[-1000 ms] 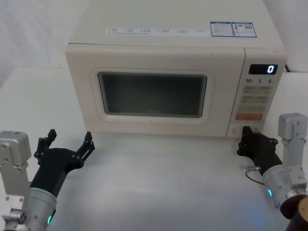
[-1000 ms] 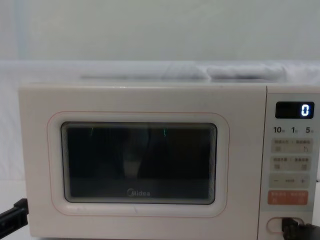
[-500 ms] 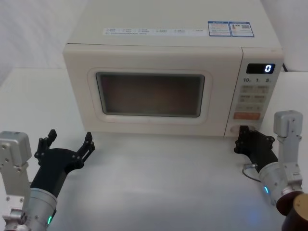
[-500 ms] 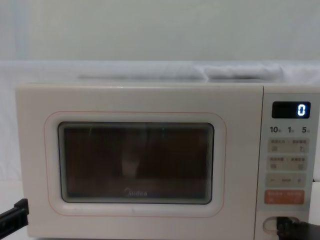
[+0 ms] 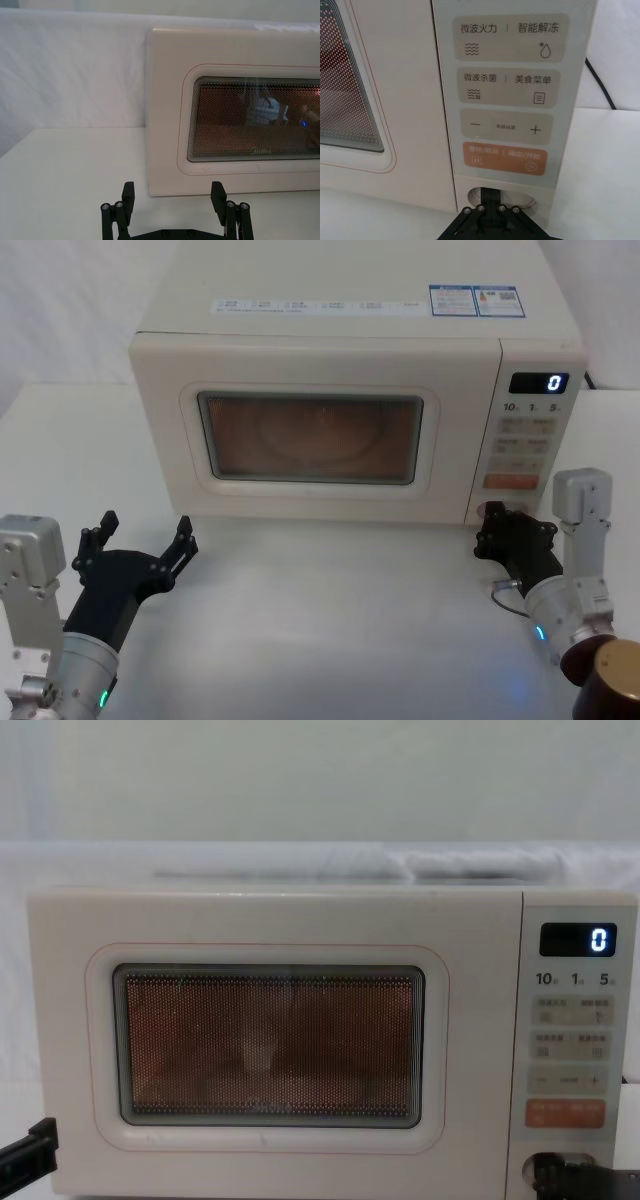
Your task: Press the button to open the microwave door with one hand; close the microwave door with the other hand.
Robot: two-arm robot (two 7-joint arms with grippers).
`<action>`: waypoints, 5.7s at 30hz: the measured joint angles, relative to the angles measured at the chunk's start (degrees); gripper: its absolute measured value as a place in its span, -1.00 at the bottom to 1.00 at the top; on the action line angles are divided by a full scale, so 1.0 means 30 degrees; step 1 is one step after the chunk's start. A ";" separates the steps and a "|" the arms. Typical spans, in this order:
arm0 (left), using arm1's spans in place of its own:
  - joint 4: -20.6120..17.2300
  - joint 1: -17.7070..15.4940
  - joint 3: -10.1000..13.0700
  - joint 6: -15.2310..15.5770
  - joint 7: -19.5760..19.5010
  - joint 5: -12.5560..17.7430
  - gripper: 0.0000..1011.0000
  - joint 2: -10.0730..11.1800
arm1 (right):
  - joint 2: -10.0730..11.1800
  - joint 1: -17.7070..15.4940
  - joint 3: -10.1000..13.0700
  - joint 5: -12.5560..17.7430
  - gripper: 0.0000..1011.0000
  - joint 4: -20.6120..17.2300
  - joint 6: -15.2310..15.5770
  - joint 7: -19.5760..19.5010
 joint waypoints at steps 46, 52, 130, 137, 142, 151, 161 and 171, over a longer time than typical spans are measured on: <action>0.0000 0.0000 -0.0001 0.0000 0.0000 0.0001 0.98 0.0001 | -0.0343 0.0187 0.0265 -0.0552 -1.00 0.0140 -0.0123 -0.0465; 0.0000 0.0000 -0.0002 -0.0001 0.0000 0.0000 0.98 0.0001 | -0.0339 0.0178 0.0307 -0.0556 -1.00 0.0111 -0.0138 -0.0403; 0.0001 0.0000 -0.0002 -0.0001 0.0001 0.0001 0.98 0.0001 | 0.2331 -0.3321 0.3530 0.1269 -1.00 -0.7128 0.2178 0.0745; 0.0000 -0.0001 -0.0001 -0.0001 0.0001 0.0000 0.98 0.0001 | 0.2909 -0.3260 0.3516 0.2054 -1.00 -0.7051 0.2352 0.1514; 0.0000 0.0000 -0.0002 -0.0001 0.0001 0.0000 0.98 0.0001 | 0.3109 -0.3300 0.3430 0.2309 -1.00 -0.7115 0.2387 0.1662; 0.0000 0.0000 -0.0002 -0.0001 0.0000 0.0000 0.98 0.0001 | 0.3079 -0.3294 0.3433 0.2299 -1.00 -0.7116 0.2402 0.1663; 0.0000 0.0000 -0.0002 0.0000 0.0001 0.0000 0.98 0.0001 | 0.3060 -0.3282 0.3439 0.2261 -0.67 -0.7109 0.2400 0.1663; 0.0000 0.0000 -0.0002 -0.0001 0.0002 0.0000 0.98 0.0001 | 0.3046 -0.3281 0.3439 0.2246 -0.05 -0.7092 0.2400 0.1663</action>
